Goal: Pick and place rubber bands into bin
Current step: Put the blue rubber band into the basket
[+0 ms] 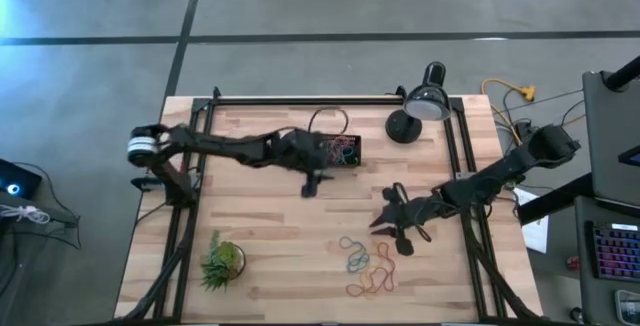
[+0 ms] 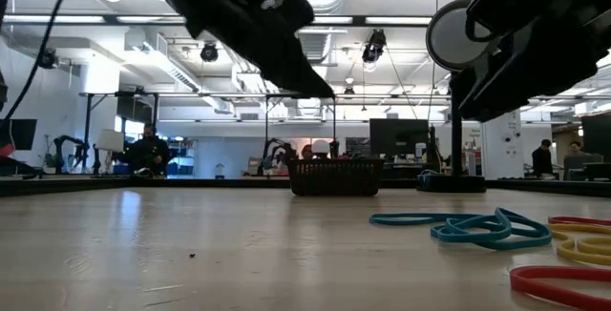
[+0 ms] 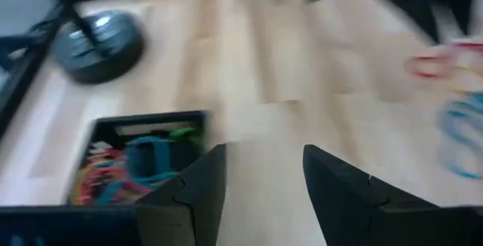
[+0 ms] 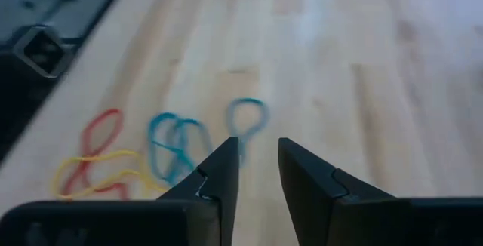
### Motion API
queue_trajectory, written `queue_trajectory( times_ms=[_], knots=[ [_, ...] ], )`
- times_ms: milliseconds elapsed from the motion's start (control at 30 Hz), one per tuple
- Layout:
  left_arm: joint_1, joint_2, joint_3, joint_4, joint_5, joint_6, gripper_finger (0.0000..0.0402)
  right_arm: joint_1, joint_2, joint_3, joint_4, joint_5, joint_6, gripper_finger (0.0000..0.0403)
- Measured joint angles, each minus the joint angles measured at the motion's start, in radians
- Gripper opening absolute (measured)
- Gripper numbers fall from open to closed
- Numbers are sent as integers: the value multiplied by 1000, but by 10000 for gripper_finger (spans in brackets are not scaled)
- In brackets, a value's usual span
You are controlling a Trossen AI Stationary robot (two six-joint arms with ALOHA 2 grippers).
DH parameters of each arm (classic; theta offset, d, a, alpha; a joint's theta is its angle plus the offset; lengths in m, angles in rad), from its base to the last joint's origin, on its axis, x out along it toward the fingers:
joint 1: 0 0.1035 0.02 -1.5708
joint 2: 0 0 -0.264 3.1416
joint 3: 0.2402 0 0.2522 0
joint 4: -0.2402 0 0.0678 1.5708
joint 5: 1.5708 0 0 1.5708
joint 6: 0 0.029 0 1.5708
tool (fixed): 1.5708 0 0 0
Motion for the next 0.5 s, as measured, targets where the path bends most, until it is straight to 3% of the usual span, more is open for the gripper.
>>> queue_trajectory(
  times_ms=[300, 500],
  knots=[
    [-185, -187, -175, 23, -18, -23, 161, 29, 267, 52, 102, -136, 46, 100],
    [-231, -262, -268, 124, -63, -64, 161, 44, 407, 134, 98, -241, 55, 94]
  ],
)
